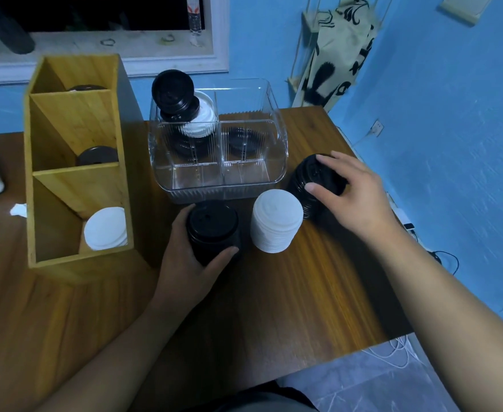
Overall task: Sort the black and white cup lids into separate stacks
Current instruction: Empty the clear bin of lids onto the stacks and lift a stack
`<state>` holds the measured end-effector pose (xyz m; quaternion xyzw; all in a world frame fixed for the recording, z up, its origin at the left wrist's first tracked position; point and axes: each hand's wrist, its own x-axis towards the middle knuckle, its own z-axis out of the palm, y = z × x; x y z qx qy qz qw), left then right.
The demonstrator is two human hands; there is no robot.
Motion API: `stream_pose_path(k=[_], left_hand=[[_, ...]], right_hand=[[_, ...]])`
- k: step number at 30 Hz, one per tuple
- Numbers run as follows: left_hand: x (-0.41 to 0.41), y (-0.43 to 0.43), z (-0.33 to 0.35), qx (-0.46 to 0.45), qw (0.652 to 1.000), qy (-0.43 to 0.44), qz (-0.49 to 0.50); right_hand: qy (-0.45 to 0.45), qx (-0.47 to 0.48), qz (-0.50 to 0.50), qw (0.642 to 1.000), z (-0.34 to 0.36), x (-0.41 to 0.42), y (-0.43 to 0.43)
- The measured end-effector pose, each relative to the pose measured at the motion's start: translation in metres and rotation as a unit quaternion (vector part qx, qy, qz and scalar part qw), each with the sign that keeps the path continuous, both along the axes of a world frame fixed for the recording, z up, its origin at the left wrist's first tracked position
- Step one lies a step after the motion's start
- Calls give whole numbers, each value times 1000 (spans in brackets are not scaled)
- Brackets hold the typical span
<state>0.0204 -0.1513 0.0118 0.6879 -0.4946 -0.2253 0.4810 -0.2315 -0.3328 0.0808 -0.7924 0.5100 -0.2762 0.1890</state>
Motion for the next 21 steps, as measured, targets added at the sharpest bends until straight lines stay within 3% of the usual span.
stream_pose_path(k=[16, 18, 21], left_hand=[[-1, 1, 4, 11, 1000, 6, 1], [-1, 2, 2, 19, 1000, 2, 3], [0, 2, 0, 32, 999, -6, 3]], right_hand=[[183, -53, 36, 981, -4, 10, -6], [164, -30, 45, 985, 2, 7, -10], [68, -10, 46, 997, 20, 15, -18]])
